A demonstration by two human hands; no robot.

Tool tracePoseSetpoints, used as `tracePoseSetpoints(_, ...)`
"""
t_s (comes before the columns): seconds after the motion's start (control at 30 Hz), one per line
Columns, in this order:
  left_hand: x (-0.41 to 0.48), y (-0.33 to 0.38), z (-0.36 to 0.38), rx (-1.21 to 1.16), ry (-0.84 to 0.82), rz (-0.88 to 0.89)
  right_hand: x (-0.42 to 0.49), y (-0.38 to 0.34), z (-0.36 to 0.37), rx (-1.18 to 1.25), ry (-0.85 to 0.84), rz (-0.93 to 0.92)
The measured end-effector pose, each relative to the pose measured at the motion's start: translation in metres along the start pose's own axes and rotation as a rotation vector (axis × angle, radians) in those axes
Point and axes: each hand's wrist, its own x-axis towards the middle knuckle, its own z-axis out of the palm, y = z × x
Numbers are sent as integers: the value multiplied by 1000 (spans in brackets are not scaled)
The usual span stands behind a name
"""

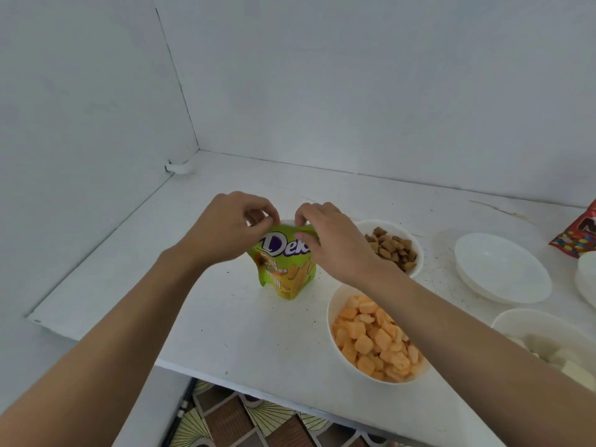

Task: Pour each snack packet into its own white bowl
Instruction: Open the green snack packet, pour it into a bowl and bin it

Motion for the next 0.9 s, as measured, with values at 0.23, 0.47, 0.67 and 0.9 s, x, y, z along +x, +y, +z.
tracePoseSetpoints(0.23,19,3,-12,-138,-265,-76,-1,15,1,55,149,-83)
tracePoseSetpoints(0.47,16,-4,-10,-354,-298,-139,-6,19,4,95,254,-154)
tracePoseSetpoints(0.67,16,-14,-8,-500,-354,-196,-11,20,8,47,277,-252)
tracePoseSetpoints(0.9,19,-11,-7,-476,-370,-215,-8,20,7,-10,324,-323)
